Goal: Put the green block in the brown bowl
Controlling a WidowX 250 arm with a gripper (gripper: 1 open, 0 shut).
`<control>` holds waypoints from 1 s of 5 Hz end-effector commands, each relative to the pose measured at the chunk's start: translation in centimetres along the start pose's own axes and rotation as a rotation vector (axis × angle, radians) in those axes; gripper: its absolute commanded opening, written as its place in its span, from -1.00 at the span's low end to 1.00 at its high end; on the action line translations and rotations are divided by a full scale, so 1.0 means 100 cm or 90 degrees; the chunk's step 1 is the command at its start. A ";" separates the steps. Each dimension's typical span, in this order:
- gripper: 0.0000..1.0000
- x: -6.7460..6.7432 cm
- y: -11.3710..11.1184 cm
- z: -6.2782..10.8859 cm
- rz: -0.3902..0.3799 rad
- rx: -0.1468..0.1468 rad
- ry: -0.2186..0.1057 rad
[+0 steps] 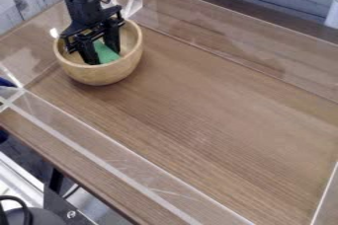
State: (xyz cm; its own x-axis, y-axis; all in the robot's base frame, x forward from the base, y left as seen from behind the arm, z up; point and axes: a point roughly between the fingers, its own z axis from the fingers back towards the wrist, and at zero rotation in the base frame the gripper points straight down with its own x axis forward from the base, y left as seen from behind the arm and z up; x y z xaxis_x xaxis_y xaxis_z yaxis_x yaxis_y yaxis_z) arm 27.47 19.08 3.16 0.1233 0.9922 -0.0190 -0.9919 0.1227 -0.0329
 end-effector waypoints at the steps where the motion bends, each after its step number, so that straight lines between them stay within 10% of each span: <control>1: -1.00 0.012 -0.009 0.013 -0.002 -0.027 -0.043; 5: -1.00 0.011 -0.010 0.011 -0.009 -0.018 -0.054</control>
State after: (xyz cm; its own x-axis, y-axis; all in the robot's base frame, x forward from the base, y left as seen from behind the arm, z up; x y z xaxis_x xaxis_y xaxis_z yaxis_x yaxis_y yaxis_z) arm 27.66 19.11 3.19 0.1392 0.9902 0.0100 -0.9900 0.1394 -0.0200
